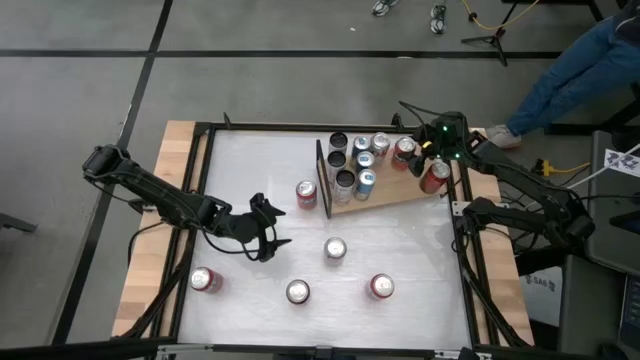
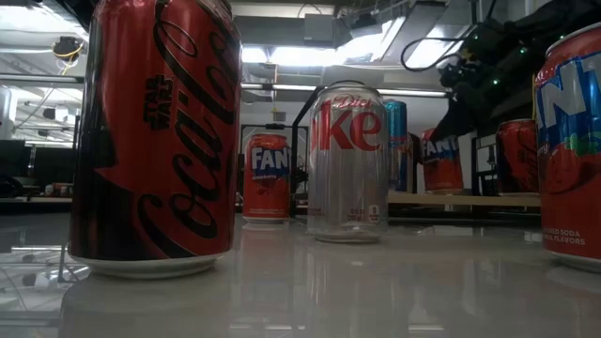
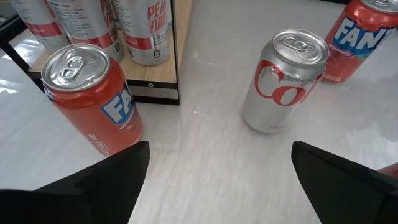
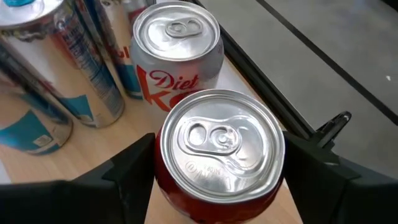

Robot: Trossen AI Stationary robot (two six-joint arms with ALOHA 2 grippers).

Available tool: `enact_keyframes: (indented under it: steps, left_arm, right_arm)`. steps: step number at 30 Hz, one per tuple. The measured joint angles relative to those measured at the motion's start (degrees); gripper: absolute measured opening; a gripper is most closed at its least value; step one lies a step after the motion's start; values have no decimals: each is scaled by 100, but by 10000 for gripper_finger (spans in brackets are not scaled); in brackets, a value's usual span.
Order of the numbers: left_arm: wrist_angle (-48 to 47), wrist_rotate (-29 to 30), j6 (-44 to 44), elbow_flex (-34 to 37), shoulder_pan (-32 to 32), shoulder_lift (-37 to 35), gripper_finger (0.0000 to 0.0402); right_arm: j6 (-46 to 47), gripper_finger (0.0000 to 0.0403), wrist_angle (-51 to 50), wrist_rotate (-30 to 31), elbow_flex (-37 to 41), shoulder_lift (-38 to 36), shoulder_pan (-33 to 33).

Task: Place canned beverage on shelf
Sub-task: Put the orange can on the shelf

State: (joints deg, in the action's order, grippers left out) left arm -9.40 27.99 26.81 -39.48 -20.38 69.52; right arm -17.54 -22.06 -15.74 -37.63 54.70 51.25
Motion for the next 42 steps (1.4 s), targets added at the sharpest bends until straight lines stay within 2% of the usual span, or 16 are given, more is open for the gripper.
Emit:
enact_keyframes:
  steps: [12,17,32,42]
  left_arm:
    - [-1,5,0,0,0,0,386]
    - [-1,7,7,0,0,0,386]
    - [-1,7,13,0,0,0,386]
    - [1,6,15,0,0,0,386]
  right_arm:
    - [-246,287,317,-667,-7,415,400]
    - [-323,287,654,-713,-7,632,391]
    - [-527,288,682,-641,-22,736,391]
    - [-549,330,656,-539,-15,741,391]
